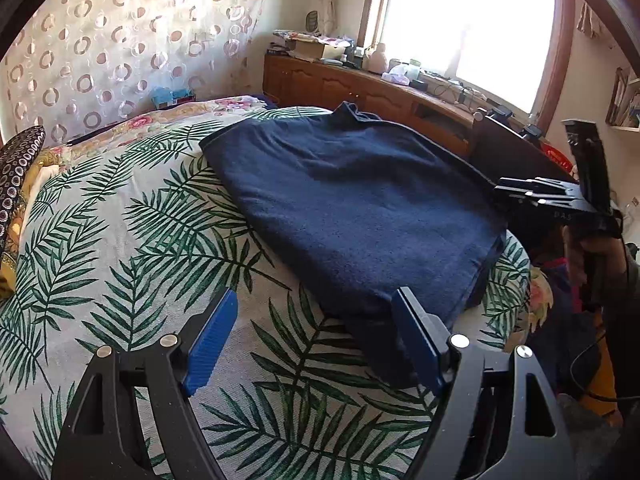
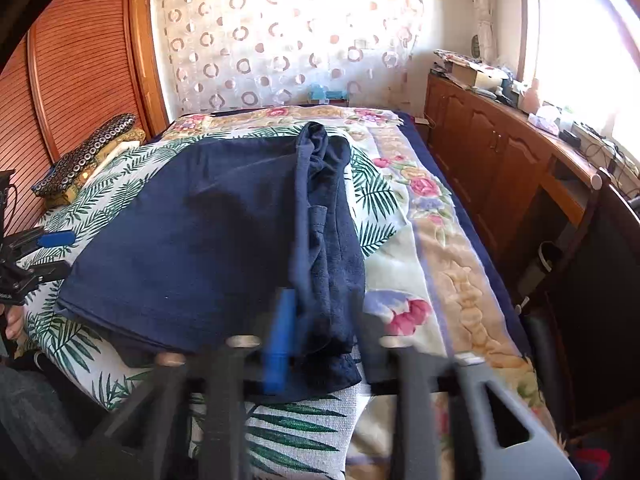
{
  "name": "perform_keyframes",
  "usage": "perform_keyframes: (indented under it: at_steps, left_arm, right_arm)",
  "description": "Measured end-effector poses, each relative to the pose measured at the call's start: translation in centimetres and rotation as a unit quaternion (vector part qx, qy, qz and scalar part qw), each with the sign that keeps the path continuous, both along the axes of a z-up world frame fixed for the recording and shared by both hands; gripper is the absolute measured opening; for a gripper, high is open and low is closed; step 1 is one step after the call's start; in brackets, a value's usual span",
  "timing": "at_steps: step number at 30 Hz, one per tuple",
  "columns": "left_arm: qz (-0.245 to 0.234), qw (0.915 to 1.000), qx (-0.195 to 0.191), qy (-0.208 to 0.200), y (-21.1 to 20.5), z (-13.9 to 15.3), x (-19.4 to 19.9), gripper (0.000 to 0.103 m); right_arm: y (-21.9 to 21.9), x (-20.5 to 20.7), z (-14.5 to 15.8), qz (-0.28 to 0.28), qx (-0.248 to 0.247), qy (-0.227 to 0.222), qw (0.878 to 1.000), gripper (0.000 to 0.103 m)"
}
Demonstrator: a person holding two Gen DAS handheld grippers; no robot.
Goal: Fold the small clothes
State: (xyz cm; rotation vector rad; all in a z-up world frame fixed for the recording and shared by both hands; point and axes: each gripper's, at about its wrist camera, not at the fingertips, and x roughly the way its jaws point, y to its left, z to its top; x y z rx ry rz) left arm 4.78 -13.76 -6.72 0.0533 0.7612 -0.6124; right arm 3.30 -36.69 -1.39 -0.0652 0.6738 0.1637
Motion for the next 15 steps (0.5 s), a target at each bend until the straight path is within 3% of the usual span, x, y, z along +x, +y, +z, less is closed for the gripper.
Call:
perform_keyframes:
  at_steps: [4, 11, 15]
  left_arm:
    - [-0.017, 0.9998, -0.005, 0.010, -0.4, -0.3, -0.1, 0.080]
    - [-0.036, 0.9987, -0.013, 0.034, -1.0, -1.0, 0.1, 0.059]
    - [-0.044, 0.9978, -0.013, 0.047, -1.2, -1.5, 0.1, 0.055]
  right_arm:
    - [0.1, 0.6, -1.3, 0.004, 0.001, 0.022, 1.000, 0.055]
    - [0.2, 0.6, -1.4, 0.005, 0.007, 0.022, 1.000, 0.055]
    - [0.4, 0.2, -0.8, 0.001, 0.000, 0.009, 1.000, 0.055]
